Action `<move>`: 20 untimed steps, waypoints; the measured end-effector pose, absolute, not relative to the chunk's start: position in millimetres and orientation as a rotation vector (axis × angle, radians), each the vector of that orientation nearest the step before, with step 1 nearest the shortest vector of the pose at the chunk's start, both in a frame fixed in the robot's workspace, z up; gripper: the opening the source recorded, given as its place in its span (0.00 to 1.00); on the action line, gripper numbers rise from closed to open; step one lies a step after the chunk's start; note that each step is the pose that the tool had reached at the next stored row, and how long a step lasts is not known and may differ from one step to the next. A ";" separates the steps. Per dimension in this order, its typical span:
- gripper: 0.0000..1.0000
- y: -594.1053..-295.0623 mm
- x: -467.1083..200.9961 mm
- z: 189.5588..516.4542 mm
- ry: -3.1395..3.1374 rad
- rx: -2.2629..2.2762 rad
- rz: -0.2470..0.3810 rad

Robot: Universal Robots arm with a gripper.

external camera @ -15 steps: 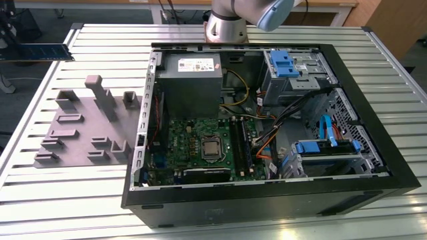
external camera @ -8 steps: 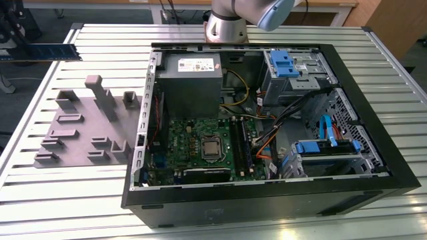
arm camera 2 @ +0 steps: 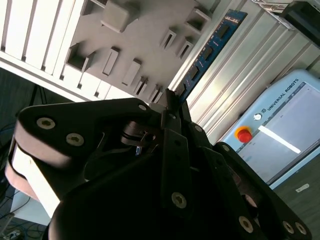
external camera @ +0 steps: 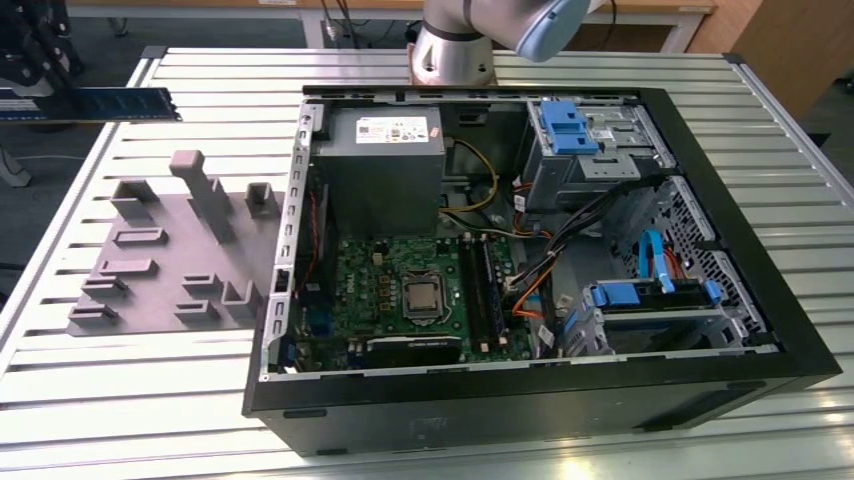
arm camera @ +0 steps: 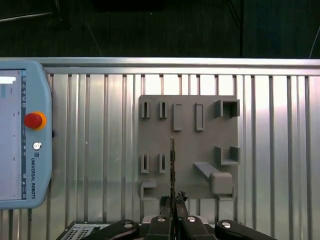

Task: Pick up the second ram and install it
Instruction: 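Pick up the second ram and move it above second insertion slot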

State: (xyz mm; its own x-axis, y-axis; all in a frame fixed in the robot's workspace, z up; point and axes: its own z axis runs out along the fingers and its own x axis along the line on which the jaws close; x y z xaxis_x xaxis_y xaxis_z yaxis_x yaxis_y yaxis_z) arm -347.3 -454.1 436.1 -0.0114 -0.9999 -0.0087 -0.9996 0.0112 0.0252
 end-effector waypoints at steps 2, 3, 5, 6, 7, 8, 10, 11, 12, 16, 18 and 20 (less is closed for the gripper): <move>0.14 -454.1 -344.2 436.1 -2.226 2.201 -0.038; 0.14 -454.1 -342.8 436.1 -2.226 2.201 -0.038; 0.14 -454.1 -339.9 436.1 -2.225 2.201 -0.038; 0.14 -454.1 -338.5 436.1 -2.226 2.201 -0.038; 0.14 -454.1 -337.3 436.1 -2.225 2.201 -0.038; 0.14 -454.1 -336.1 436.0 -2.226 2.201 -0.038; 0.14 -454.1 -333.6 436.1 -2.225 2.201 -0.038; 0.14 -454.1 -332.4 436.1 -2.225 2.201 -0.038; 0.14 -454.0 -331.3 436.1 -2.225 2.201 -0.038; 0.14 -454.0 -327.0 436.1 -2.226 2.201 -0.038; 0.14 -454.0 -324.6 436.0 -2.226 2.201 -0.038; 0.14 -454.0 -322.2 436.1 -2.225 2.201 -0.038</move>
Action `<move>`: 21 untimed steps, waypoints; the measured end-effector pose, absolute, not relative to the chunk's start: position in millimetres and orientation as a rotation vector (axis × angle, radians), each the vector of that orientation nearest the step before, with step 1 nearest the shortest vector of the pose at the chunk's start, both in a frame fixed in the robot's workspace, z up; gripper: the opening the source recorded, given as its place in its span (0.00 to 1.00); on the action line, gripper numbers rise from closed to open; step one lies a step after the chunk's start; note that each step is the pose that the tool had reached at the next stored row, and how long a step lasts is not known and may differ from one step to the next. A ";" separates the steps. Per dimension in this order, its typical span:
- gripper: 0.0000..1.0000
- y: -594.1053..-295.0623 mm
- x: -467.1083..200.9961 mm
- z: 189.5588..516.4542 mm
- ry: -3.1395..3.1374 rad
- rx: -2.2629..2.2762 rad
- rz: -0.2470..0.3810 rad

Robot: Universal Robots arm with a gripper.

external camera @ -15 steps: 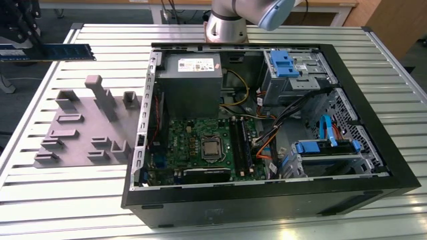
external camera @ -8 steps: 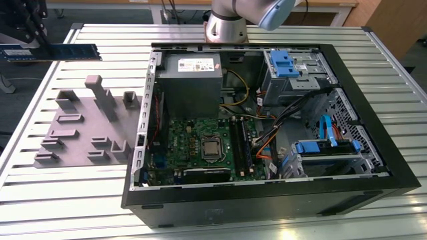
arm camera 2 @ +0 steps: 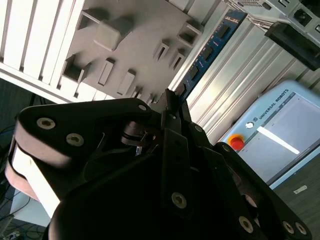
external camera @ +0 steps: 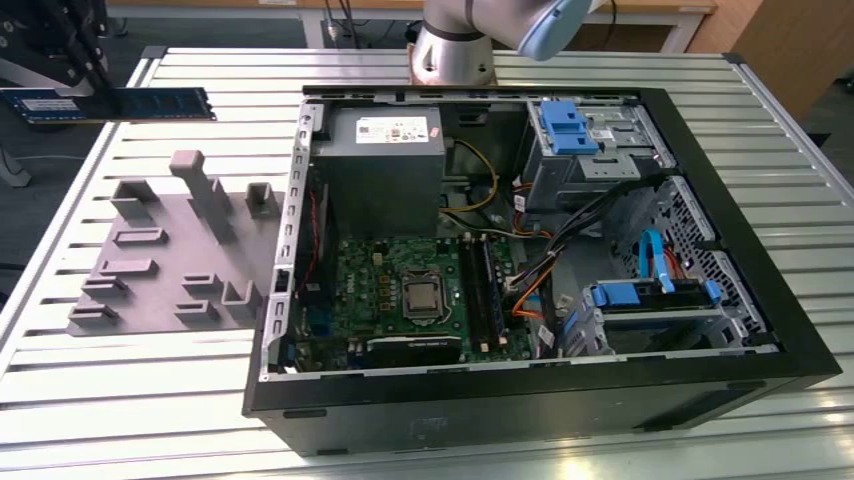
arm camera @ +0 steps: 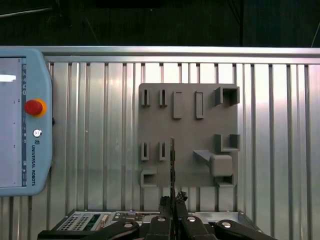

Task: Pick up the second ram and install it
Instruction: 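Pick up the second ram and move it above second insertion slot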

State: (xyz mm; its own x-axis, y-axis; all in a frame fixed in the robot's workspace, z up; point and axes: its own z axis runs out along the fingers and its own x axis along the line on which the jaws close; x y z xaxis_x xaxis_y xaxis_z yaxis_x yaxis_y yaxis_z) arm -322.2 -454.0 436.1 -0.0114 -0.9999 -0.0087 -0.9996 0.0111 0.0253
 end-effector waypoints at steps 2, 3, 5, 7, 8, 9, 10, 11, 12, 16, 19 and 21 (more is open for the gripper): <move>0.14 -454.0 -319.8 436.0 -2.226 2.201 -0.038; 0.14 -454.0 -318.6 436.0 -2.226 2.201 -0.038; 0.14 -454.0 -316.1 436.0 -2.226 2.201 -0.038; 0.14 -454.0 -313.6 436.0 -2.225 2.201 -0.038; 0.14 -454.0 -312.4 436.0 -2.226 2.201 -0.038; 0.14 -454.0 -311.2 436.0 -2.226 2.201 -0.038; 0.14 -454.0 -309.8 436.1 -2.225 2.201 -0.038; 0.14 -454.0 -308.6 436.0 -2.225 2.201 -0.038; 0.14 -454.0 -307.4 436.0 -2.226 2.201 -0.038; 0.14 -454.0 -302.3 436.0 -2.225 2.201 -0.038; 0.14 -453.9 -298.3 436.0 -2.226 2.201 -0.038; 0.14 -453.9 -295.8 435.9 -2.226 2.201 -0.038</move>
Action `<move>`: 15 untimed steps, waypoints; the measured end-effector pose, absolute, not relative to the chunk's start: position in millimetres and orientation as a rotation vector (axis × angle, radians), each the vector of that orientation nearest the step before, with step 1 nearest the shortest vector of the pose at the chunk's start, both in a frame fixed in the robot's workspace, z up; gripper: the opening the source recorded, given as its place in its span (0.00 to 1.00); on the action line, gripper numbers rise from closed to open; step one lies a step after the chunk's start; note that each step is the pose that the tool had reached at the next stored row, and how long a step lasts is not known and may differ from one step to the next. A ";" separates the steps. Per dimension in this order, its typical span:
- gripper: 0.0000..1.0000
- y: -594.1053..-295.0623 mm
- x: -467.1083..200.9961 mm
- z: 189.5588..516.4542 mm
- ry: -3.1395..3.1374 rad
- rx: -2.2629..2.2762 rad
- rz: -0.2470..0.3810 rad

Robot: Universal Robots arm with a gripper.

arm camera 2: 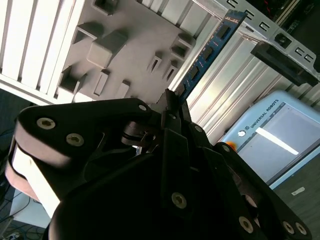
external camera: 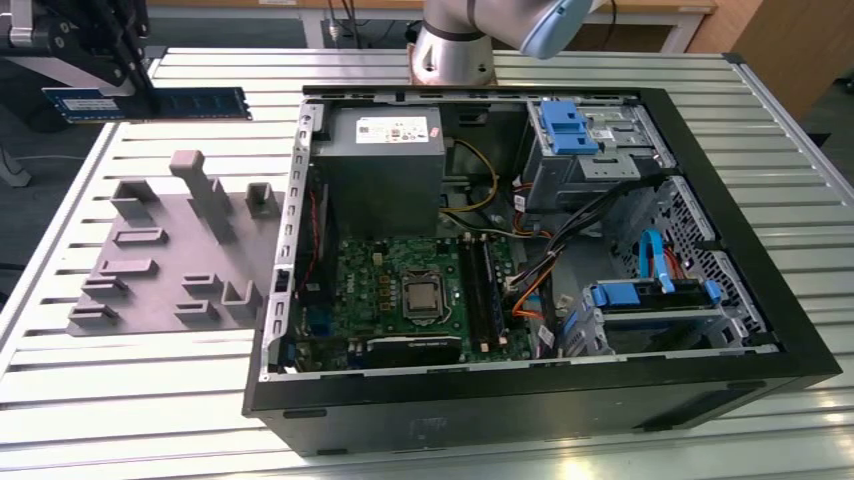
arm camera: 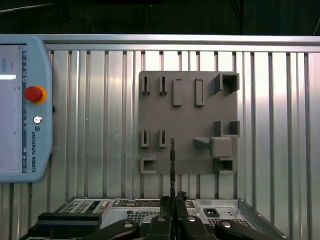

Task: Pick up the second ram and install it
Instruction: 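Pick up the second ram and move it above second insertion slot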

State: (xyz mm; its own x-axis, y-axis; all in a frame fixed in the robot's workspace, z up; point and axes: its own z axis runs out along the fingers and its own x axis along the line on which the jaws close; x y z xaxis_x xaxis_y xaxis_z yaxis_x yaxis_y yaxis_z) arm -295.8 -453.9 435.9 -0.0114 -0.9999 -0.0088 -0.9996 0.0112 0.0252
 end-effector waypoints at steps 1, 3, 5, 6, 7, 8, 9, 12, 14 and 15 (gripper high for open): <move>0.14 -453.9 -294.5 436.0 -2.226 2.201 -0.038; 0.14 -453.9 -291.9 436.0 -2.226 2.201 -0.038; 0.14 -453.9 -289.6 436.0 -2.226 2.201 -0.038; 0.14 -453.9 -288.4 435.9 -2.225 2.201 -0.038; 0.14 -453.8 -287.2 435.9 -2.226 2.201 -0.038; 0.14 -453.8 -286.0 435.9 -2.226 2.201 -0.038; 0.14 -453.8 -284.7 435.9 -2.226 2.201 -0.038; 0.14 -453.8 -280.8 435.9 -2.225 2.201 -0.038; 0.14 -453.8 -278.4 435.9 -2.226 2.201 -0.038; 0.14 -453.8 -277.2 435.9 -2.226 2.201 -0.038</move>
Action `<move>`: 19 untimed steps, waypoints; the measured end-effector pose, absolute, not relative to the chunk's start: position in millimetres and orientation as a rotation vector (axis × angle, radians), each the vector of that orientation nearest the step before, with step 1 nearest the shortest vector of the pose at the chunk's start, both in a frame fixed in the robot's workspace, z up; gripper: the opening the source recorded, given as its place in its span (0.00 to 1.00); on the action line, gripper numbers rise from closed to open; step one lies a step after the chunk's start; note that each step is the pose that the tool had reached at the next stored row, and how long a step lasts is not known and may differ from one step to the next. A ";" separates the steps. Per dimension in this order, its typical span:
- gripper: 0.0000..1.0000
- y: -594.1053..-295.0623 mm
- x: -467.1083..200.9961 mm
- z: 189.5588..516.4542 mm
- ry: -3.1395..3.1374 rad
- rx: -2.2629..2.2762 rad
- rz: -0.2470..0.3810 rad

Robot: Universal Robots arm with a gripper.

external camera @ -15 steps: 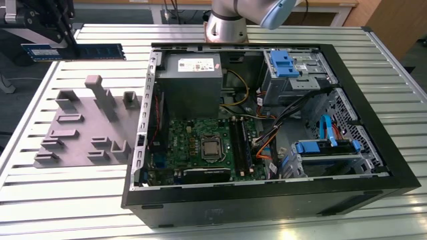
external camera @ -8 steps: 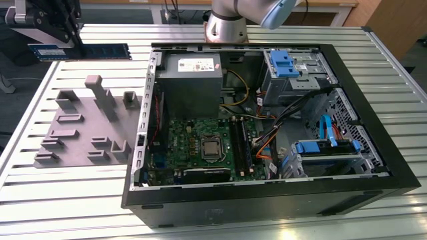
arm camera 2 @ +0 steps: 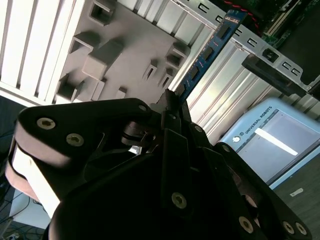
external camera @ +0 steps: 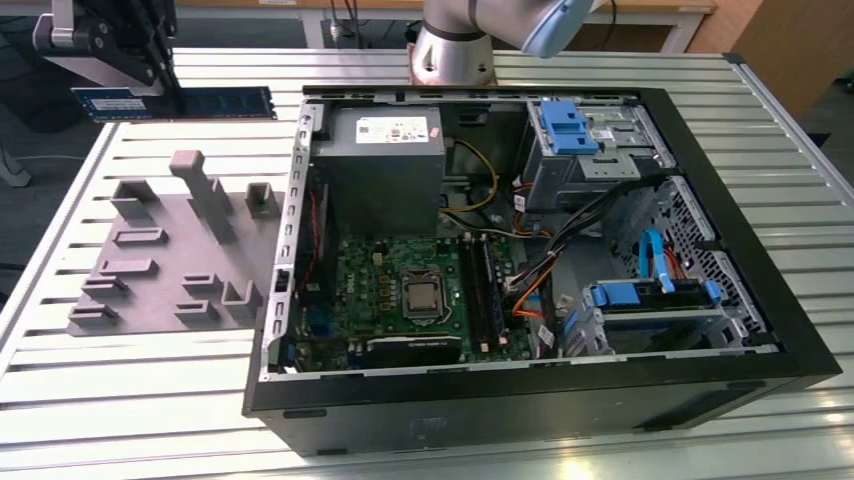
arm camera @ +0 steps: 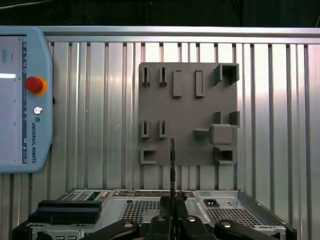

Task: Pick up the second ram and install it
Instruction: 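Pick up the second ram and move it above second insertion slot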

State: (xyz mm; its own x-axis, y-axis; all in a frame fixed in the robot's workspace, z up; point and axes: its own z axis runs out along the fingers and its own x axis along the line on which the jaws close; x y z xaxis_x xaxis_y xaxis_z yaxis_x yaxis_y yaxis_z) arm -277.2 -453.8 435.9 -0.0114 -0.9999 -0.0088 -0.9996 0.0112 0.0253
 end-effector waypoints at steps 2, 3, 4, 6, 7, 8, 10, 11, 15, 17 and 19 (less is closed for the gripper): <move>0.14 -453.8 -274.8 435.9 -2.226 2.201 -0.038; 0.14 -453.8 -273.5 435.8 -2.226 2.201 -0.038; 0.14 -453.8 -272.3 435.8 -2.226 2.201 -0.038; 0.14 -453.8 -269.7 435.8 -2.226 2.201 -0.038; 0.14 -453.8 -268.5 435.8 -2.226 2.201 -0.038; 0.14 -453.8 -267.3 435.8 -2.226 2.201 -0.038; 0.14 -453.8 -264.9 435.8 -2.225 2.201 -0.038; 0.14 -453.8 -263.6 435.8 -2.226 2.201 -0.038; 0.14 -453.8 -258.8 435.8 -2.226 2.201 -0.038; 0.14 -453.8 -256.2 435.8 -2.225 2.201 -0.038; 0.14 -453.7 -253.4 435.8 -2.226 2.201 -0.038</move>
State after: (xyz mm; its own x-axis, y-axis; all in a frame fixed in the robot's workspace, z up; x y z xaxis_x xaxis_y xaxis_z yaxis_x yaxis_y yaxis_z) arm -253.4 -453.7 435.8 -0.0114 -0.9999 -0.0087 -0.9996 0.0111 0.0253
